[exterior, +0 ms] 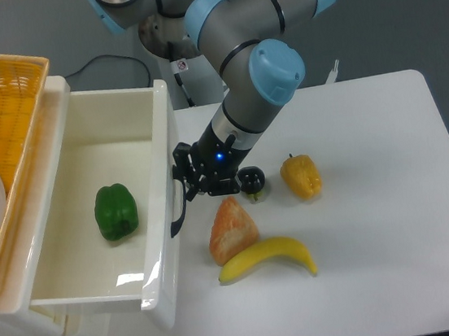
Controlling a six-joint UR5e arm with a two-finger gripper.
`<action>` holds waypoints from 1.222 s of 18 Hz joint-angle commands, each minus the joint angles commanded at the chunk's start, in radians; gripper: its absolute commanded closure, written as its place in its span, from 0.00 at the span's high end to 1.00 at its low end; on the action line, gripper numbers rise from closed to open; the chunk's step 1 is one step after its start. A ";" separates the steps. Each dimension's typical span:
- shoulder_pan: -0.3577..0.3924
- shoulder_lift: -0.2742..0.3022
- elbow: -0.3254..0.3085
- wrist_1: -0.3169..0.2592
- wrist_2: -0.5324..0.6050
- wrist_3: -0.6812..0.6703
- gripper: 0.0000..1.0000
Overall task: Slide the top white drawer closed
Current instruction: 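Push the drawer front with the gripper into the cabinet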
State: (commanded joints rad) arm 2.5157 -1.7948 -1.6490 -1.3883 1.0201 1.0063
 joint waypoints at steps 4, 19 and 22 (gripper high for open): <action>-0.012 0.006 -0.006 0.000 -0.005 0.000 0.00; -0.071 0.011 -0.008 0.002 -0.012 -0.026 0.00; -0.081 0.012 -0.009 0.002 -0.012 -0.028 0.00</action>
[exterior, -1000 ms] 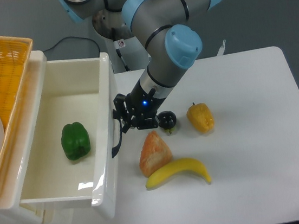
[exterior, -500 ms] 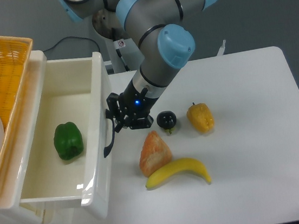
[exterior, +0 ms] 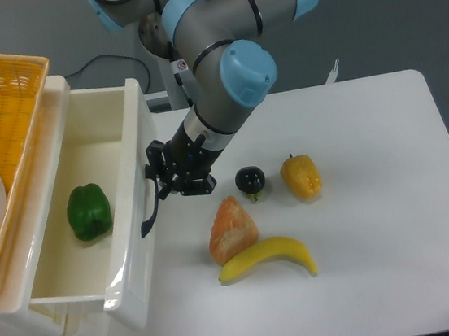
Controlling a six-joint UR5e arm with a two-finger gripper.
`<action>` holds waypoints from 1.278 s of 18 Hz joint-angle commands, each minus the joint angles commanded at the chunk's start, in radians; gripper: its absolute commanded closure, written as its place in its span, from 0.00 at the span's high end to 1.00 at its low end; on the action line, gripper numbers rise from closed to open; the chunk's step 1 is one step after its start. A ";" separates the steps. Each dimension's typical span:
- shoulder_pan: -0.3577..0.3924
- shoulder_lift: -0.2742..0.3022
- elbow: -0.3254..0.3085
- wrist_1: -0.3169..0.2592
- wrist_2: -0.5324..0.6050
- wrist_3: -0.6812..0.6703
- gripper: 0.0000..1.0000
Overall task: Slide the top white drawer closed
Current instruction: 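Push the drawer front with the gripper into the cabinet, then keep pushing the drawer front until flush with the cabinet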
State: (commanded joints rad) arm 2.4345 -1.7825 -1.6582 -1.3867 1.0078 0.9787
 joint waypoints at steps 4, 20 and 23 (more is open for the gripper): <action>-0.012 0.000 -0.003 0.002 -0.002 -0.005 0.00; -0.084 0.003 -0.003 0.011 -0.011 -0.048 0.00; -0.095 0.003 -0.003 0.012 -0.011 -0.049 0.00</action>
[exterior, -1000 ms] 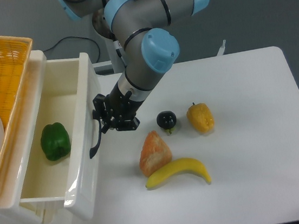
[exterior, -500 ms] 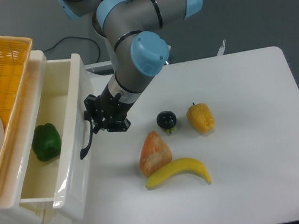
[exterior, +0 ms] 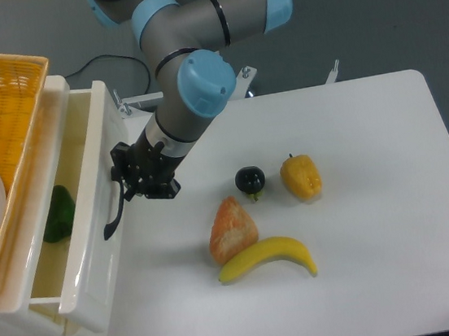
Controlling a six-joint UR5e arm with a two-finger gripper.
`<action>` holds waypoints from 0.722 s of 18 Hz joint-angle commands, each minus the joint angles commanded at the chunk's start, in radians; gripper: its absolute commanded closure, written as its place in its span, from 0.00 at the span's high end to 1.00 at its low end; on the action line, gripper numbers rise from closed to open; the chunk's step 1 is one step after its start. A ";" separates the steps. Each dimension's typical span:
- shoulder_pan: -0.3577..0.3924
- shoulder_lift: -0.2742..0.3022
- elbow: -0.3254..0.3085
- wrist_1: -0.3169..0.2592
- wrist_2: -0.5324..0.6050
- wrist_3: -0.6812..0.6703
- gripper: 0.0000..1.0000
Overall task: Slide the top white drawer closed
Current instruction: 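Keep pushing the drawer front until flush with the cabinet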
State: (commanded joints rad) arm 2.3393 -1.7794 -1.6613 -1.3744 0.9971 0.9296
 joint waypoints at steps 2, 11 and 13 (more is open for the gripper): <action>-0.014 0.000 0.000 0.000 -0.005 -0.002 0.00; -0.041 -0.009 0.000 0.002 -0.008 -0.014 0.00; -0.043 -0.012 0.000 0.002 -0.008 -0.015 0.00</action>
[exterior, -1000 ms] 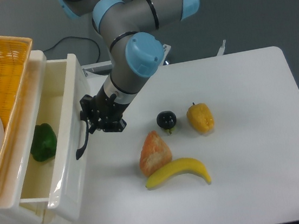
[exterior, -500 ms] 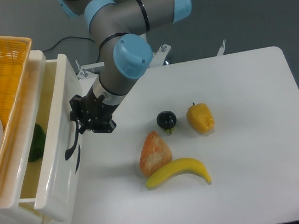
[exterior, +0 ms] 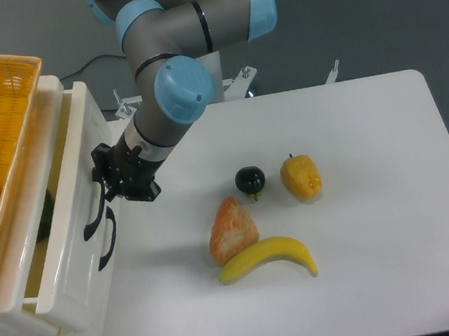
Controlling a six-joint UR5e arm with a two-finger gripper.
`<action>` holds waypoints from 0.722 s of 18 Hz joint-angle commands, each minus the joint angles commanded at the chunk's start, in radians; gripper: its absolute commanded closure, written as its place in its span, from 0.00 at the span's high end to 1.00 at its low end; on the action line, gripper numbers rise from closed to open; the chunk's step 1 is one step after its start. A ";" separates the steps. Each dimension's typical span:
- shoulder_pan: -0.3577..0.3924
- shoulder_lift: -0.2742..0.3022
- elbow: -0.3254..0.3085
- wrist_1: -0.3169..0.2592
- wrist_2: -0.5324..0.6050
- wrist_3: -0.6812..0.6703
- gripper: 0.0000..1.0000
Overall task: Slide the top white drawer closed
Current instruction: 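Keep pushing the drawer front until flush with the cabinet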
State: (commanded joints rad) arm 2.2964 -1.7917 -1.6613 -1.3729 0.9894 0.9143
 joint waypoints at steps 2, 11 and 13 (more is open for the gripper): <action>-0.011 -0.002 0.000 0.000 0.000 0.000 0.00; -0.018 -0.002 0.000 0.003 0.000 -0.003 0.00; -0.034 -0.003 0.000 0.017 0.000 -0.005 0.00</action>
State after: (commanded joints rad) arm 2.2627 -1.7948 -1.6613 -1.3561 0.9894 0.9097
